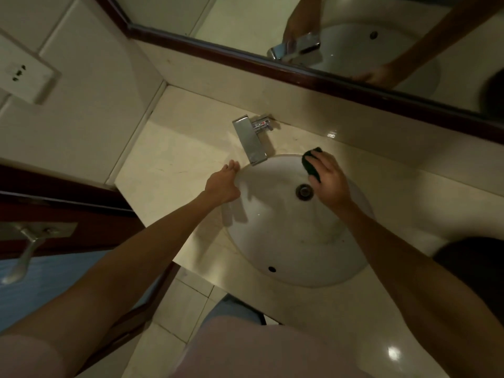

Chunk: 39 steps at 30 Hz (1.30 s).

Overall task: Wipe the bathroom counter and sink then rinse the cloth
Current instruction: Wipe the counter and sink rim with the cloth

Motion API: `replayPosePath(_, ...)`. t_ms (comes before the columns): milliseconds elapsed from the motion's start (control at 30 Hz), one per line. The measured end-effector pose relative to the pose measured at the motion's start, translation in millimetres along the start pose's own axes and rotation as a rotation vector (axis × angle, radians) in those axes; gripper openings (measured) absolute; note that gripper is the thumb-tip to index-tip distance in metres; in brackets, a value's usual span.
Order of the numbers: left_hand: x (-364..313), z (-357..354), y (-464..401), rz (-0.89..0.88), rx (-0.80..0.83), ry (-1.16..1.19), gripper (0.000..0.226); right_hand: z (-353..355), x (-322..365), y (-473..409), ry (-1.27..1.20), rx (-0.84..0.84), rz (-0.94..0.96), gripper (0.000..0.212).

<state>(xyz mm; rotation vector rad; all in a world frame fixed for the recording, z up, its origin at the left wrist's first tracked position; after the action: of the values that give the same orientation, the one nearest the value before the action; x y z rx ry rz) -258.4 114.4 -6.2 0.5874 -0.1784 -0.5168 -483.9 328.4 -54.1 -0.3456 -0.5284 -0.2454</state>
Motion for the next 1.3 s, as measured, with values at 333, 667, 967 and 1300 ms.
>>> replayPosePath(333,4,-4,-4,-0.005,-0.003,-0.01,0.094,-17,-21,-48,0.164,0.071,-0.247,0.054)
replayPosePath(667,7,-10,-13,-0.017,-0.018,-0.01,0.1,-45,-12,-120,0.037,0.28,0.162,0.056)
replayPosePath(967,16,-6,-15,-0.081,-0.003,-0.018,0.097,-90,75,13,-0.315,0.373,0.0,0.053)
replayPosePath(1300,66,-31,36,-0.096,-0.214,0.426,0.081,-78,167,-16,-0.497,0.002,-0.316,0.031)
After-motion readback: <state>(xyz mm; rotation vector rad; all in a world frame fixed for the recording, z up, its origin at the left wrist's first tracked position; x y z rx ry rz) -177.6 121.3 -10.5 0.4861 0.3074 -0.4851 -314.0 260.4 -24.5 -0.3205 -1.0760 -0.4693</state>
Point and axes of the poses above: each hand's wrist, its own y-axis away from the middle knuckle, its own z-axis out of the back of the hand, x = y × z, the point moved 2 cm from there along -y, towards the middle knuckle, and after that the axes turned 15 degrees about z, right-handed, at the moved point
